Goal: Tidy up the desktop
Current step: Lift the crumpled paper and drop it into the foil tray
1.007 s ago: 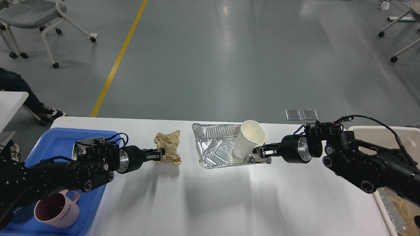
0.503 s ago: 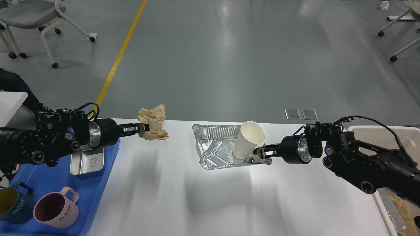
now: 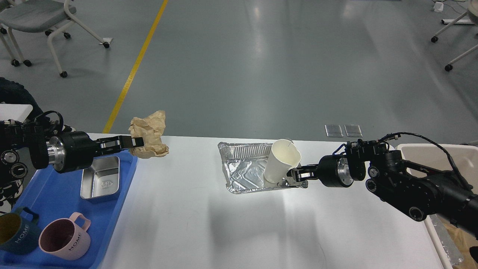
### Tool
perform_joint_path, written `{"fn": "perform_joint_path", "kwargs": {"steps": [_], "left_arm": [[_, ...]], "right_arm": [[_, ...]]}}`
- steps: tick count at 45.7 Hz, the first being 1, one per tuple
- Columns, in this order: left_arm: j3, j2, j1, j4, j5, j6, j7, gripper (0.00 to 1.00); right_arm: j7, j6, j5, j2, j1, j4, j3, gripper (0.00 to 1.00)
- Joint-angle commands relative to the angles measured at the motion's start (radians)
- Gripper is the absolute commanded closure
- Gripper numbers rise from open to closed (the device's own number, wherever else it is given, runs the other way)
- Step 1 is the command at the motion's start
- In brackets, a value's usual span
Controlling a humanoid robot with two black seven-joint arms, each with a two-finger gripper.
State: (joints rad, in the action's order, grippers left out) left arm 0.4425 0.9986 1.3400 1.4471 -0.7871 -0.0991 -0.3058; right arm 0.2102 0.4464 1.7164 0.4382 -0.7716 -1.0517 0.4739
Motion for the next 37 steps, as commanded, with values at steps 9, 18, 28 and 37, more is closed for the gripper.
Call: {"fn": "perform_joint_path", "kwargs": {"steps": [9,18,28,37], "left_arm": [[-0.001,-0.003,0.074,0.09,-0.001,-0.001,0.001,0.99],[-0.002,-0.136,0.114,0.078,0.002,-0.001,0.001,0.98],[0.027,-0.356,0.119,-0.036,0.009,0.002,0.002,0.98],[0.073,-0.5,0.128,-0.151,0.016,0.003,0.001,0.97]], "right_arm": [[0.0,0.0,-0.001,0.01,0.005,-0.004,0.0,1.0],[0.0,0.0,-0.001,0.01,0.005,-0.007,0.002,1.0],[0.0,0.0,-0.001,0.01,0.005,-0.007,0.002,1.0],[0.0,0.0,-0.003,0.014,0.014,-0.01,0.011,1.0]]}}
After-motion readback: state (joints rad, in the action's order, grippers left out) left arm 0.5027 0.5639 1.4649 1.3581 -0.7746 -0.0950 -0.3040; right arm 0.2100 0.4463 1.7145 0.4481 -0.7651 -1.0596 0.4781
